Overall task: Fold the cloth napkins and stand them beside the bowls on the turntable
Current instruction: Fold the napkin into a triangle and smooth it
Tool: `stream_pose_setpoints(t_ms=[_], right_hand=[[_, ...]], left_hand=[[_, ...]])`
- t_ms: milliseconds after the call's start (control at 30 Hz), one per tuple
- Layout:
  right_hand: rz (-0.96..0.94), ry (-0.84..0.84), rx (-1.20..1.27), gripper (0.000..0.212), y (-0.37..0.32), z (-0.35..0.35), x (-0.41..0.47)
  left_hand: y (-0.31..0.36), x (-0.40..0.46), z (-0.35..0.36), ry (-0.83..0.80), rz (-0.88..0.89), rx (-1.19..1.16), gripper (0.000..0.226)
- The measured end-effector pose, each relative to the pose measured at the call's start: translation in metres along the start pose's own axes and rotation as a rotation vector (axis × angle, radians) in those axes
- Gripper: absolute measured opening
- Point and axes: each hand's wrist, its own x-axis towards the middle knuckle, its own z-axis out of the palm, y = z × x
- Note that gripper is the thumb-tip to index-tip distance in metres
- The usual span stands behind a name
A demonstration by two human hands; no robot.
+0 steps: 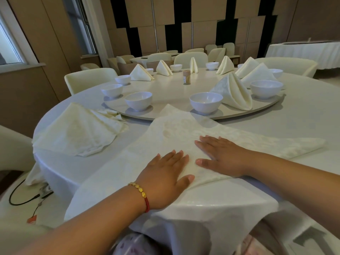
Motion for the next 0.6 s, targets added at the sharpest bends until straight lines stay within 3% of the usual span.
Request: stream_pose_setpoints(t_ms=[200, 467, 600], right_hand=[[0.066, 0.016, 0.017, 0.074, 0.010, 0.001, -0.005], [0.333, 0.060, 0.039, 0.079, 0.046, 0.007, -0.009], [0.412, 0.118, 0.085, 0.080, 0.053, 0.007, 0.000]], left_hand=[[-0.004, -0.004, -0.001, -0.066, -0.065, 0.018, 0.072], [-0.070, -0.017, -0.002, -0.028, -0.408, -0.003, 0.080], [-0.093, -0.013, -0.005, 0.108, -0.511, -0.041, 0.080]])
